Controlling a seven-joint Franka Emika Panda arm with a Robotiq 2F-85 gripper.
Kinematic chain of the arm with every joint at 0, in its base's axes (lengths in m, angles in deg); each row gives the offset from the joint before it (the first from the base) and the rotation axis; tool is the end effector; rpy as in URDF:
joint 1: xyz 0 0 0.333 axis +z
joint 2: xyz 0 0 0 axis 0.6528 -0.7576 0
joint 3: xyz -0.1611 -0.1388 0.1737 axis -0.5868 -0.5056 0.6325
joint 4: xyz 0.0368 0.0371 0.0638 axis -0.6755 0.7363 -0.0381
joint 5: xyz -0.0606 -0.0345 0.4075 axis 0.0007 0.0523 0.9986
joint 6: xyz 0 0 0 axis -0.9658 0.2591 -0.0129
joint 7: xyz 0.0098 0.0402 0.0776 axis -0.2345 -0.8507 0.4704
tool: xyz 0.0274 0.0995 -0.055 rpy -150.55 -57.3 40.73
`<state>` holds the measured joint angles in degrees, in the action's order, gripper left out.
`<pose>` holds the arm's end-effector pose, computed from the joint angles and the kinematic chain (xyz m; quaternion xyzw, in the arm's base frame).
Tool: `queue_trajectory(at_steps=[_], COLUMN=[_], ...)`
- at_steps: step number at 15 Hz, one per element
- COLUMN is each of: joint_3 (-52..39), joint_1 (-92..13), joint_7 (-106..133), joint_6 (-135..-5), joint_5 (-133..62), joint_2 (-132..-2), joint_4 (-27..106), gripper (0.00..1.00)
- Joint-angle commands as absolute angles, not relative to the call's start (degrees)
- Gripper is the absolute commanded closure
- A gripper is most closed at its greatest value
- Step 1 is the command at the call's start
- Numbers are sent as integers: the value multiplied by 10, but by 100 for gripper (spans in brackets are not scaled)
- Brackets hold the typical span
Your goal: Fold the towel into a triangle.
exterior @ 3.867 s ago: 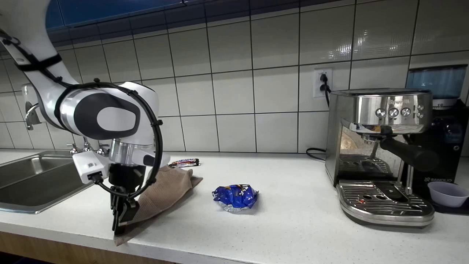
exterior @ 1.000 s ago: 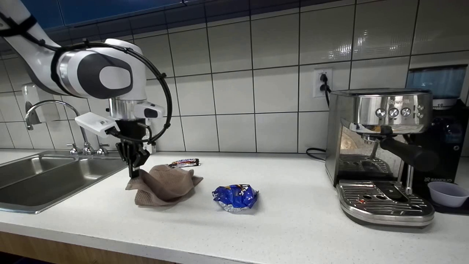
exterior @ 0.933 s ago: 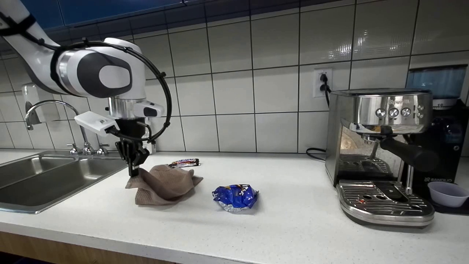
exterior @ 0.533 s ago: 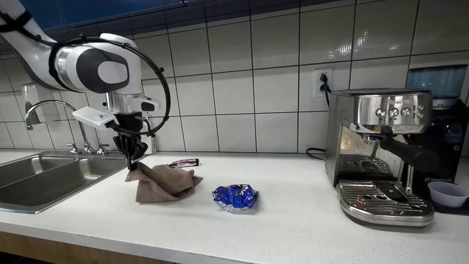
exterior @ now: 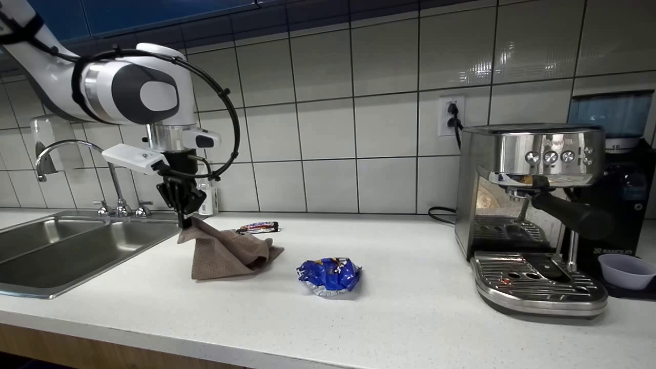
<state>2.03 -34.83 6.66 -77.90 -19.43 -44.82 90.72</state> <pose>0.4776 0.0902 0.2627 -0.9921 0.0952 -0.0309 0.0759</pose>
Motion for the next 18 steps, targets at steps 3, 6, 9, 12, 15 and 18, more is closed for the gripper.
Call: queue_trajectory(at_steps=[3,6,9,12,15,18], joint_3=[33,37,41,45,47,48], joint_1=[-341,-336,-332,-329,-326,-323], joint_7=[76,78,80,84,89,95], joint_6=[-761,-759,-758,-756,-754,-752], joint_5=[-208,-214,-220,-223,-224,-224], joint_2=[-480,-494,-510,-525,-541,-556], joint_4=[858,838,820,803,784,767], gripper=[100,100,100,100,100,100])
